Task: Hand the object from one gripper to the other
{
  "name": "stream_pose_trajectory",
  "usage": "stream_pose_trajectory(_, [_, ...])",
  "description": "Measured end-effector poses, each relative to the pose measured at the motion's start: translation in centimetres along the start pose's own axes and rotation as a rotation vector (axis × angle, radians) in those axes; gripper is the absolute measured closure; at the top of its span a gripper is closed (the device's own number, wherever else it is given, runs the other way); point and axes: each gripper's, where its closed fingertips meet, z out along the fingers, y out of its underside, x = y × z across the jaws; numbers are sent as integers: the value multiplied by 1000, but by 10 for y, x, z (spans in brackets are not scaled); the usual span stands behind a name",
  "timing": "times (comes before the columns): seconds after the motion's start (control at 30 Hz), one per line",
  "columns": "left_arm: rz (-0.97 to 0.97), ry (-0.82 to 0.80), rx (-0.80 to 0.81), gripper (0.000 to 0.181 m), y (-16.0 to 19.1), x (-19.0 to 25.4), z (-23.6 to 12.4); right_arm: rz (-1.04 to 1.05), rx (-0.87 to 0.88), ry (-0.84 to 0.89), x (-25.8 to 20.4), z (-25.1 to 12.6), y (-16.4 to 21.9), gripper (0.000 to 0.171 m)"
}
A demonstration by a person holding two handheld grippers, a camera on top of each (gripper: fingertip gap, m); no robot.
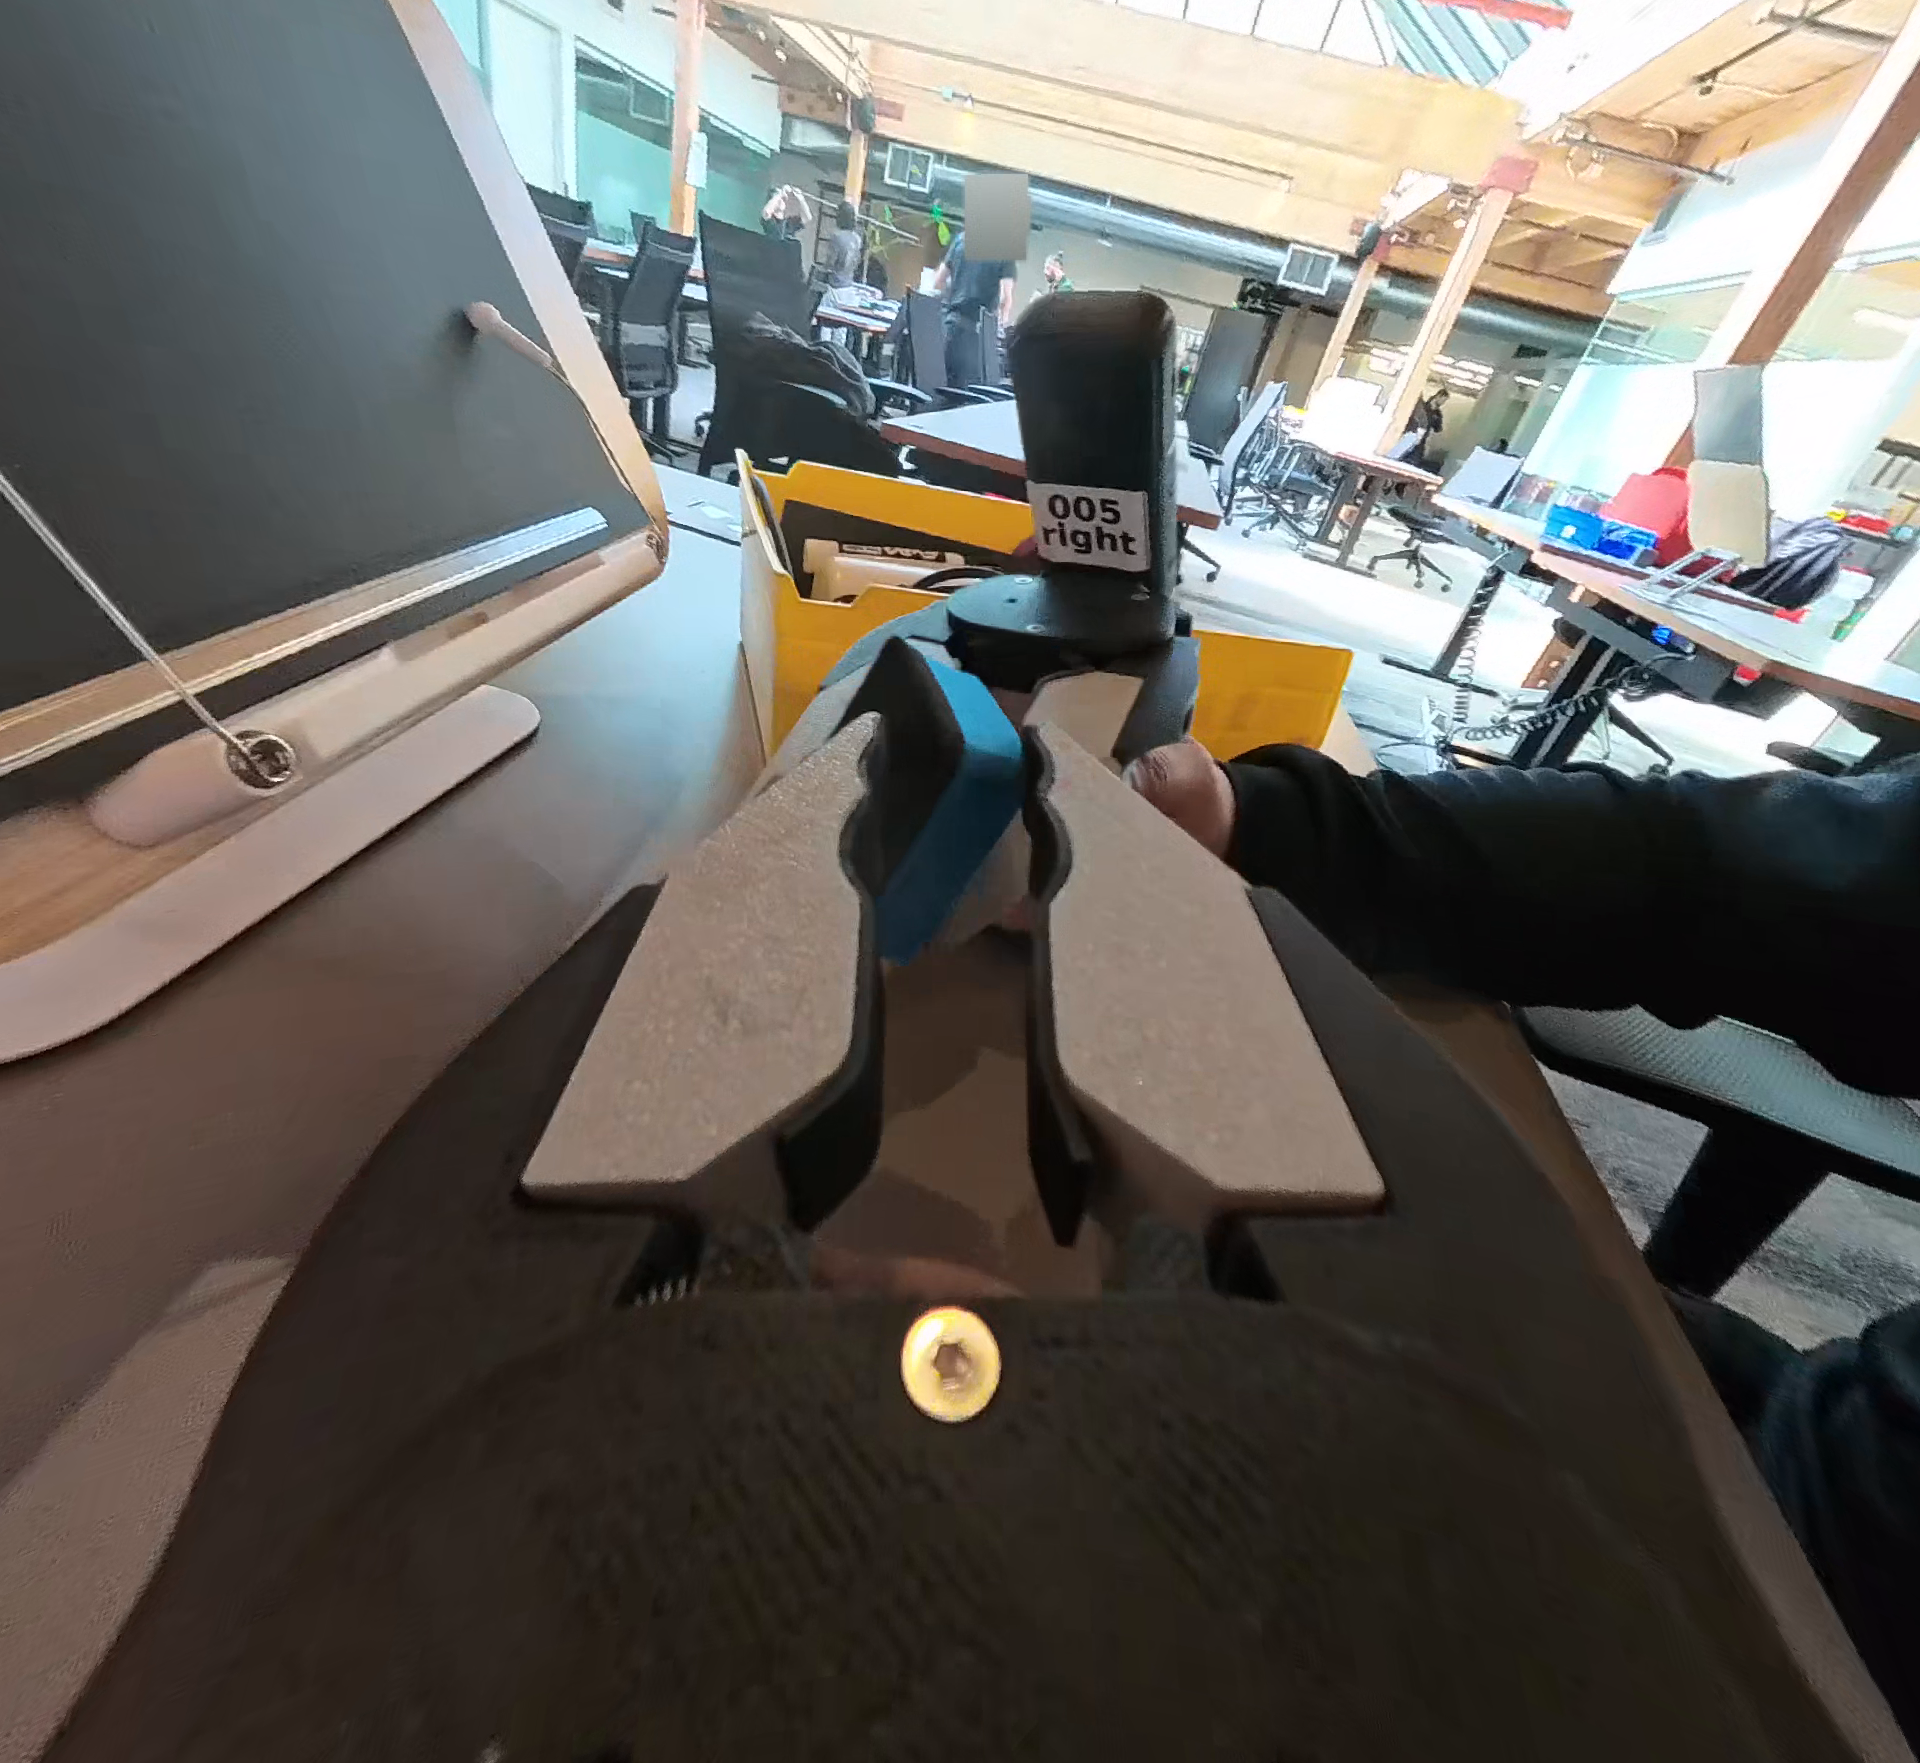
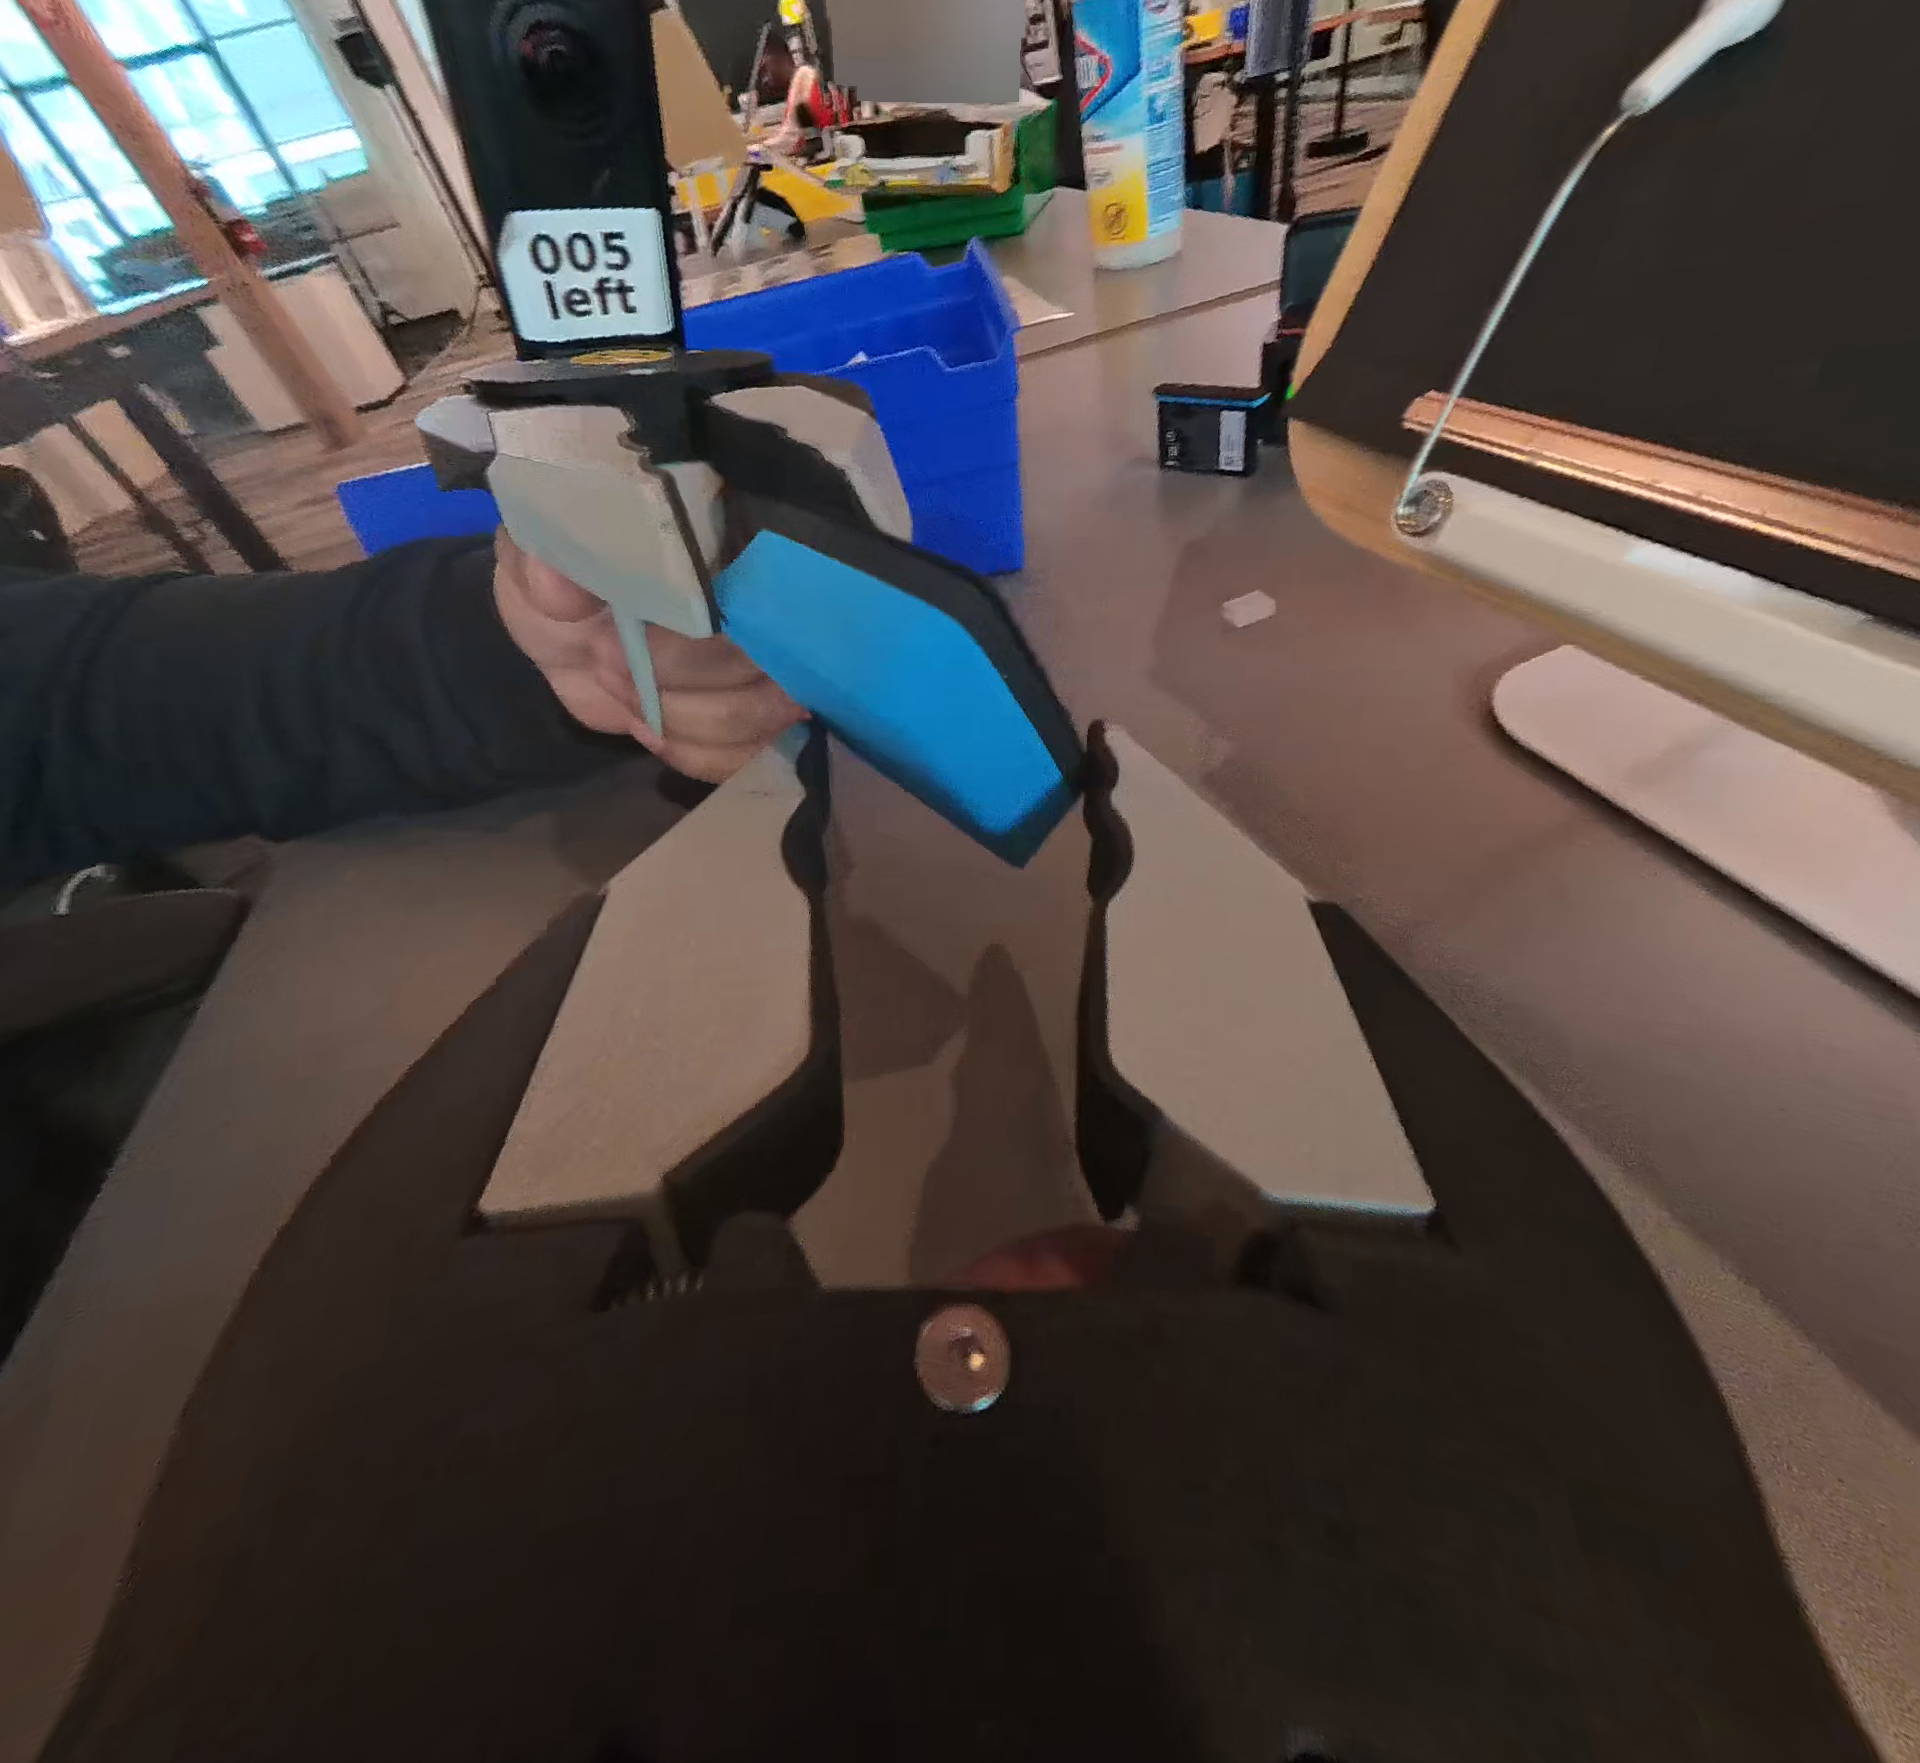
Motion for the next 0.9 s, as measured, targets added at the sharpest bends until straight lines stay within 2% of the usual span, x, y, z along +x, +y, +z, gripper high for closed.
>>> stream_pose_trajectory(0.1, [-16,-33,12,160,-4,-8,-4,-50,-13,66,8,-3,-2,129])
stream_pose_trajectory(0.2, [-89,-108,30,159,-5,-28,-11,-124,-24,212,28,-9,-7,135])
stream_pose_trajectory(0.23, [-103,-141,9,160,-2,-36,-13,-170,-43,289,36,-12,-8,142])
stream_pose_trajectory(0.33, [-108,-233,-29,151,5,-52,-17,-371,-116,521,54,-22,-14,143])
stream_pose_trajectory(0.43, [-141,-212,-41,137,9,-51,-15,-645,-258,731,67,-33,-10,143])
stream_pose_trajectory(0.53, [-169,-161,-86,123,18,-43,-8,-739,-341,763,67,-32,-1,142])
stream_pose_trajectory(0.7, [-165,-140,-126,117,27,-32,4,-874,-377,801,56,-29,-7,142])
stream_pose_trajectory(0.8, [-187,-183,-124,109,30,-31,12,-980,-397,828,44,-23,-11,143])
stream_pose_trajectory(0.83, [-190,-209,-104,109,28,-33,12,-1020,-410,849,42,-22,-13,144])
stream_pose_trajectory(0.9, [-163,-229,-68,126,23,-37,8,-1078,-403,877,38,-23,-17,146])
